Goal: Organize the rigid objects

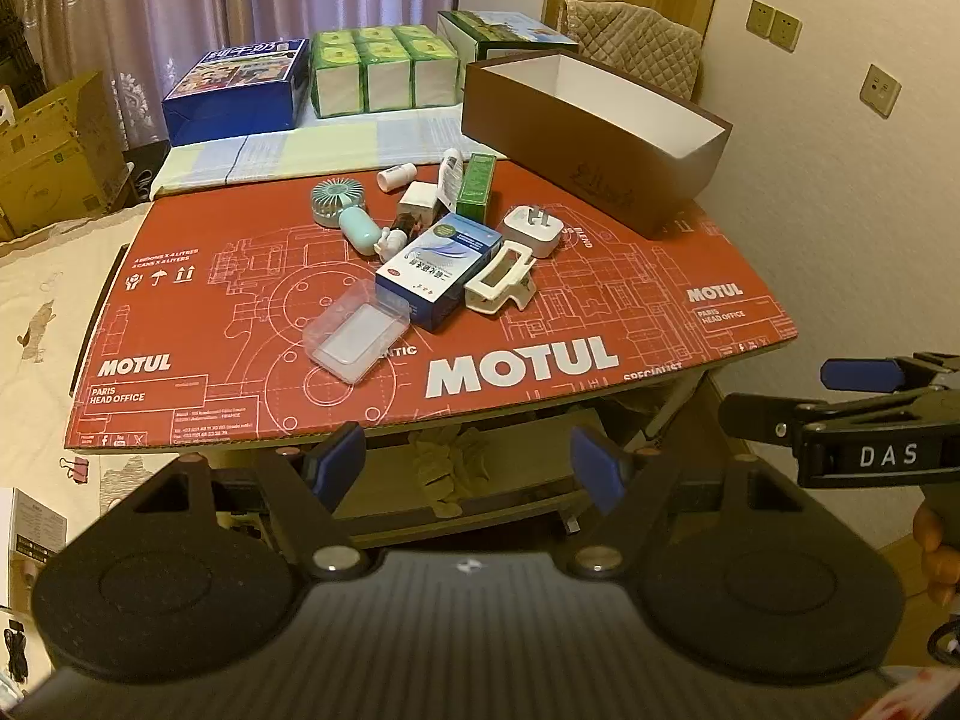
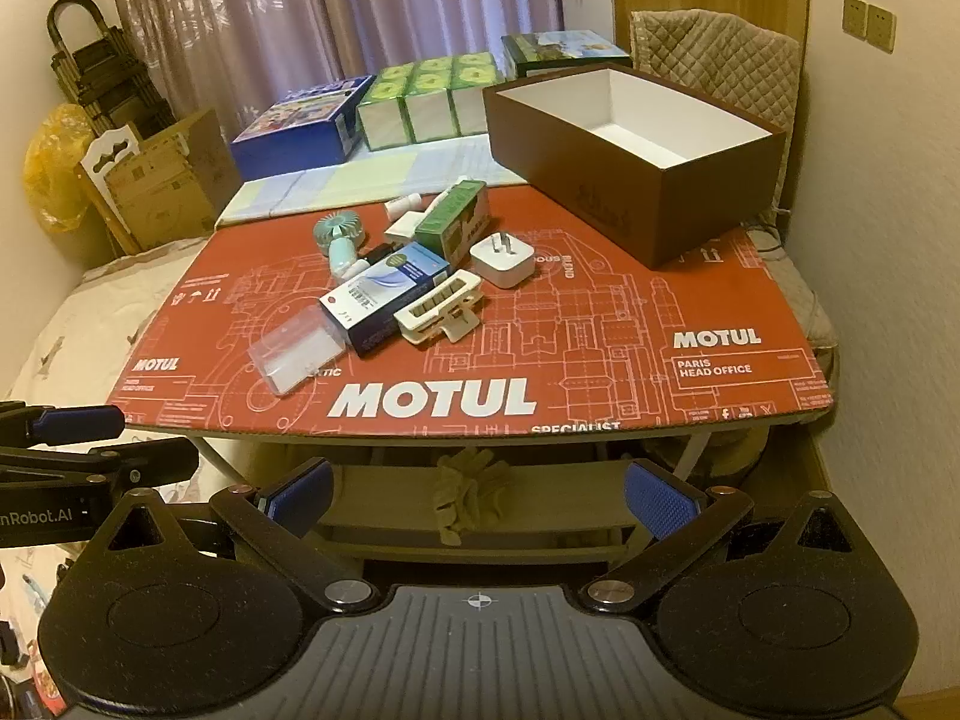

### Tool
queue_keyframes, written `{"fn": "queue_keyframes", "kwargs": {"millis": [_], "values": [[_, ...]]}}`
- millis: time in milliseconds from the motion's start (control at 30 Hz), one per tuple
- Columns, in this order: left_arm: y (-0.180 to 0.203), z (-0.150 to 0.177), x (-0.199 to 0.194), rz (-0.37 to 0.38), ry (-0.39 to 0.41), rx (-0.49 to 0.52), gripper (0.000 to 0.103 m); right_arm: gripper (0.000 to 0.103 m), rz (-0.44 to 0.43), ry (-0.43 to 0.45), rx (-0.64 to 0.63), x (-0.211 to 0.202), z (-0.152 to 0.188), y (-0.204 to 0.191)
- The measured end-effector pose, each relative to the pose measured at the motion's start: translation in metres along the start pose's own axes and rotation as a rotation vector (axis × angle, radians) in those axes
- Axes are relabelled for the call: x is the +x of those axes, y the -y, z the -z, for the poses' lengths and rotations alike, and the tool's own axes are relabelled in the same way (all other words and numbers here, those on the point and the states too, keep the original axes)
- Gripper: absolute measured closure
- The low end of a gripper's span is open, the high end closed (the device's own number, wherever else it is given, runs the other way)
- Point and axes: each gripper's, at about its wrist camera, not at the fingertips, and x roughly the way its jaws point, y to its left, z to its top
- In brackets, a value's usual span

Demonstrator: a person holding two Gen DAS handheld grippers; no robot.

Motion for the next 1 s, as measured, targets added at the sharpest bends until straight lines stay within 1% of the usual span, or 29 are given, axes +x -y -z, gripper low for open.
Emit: {"fn": "queue_keyframes", "kwargs": {"millis": [1000], "values": [[-0.0002,0.0005,0.0000,-0.002,0.002,0.002,0.031,0.002,-0.003,0.002,-0.001,0.0026,-0.0028,0.0020]]}}
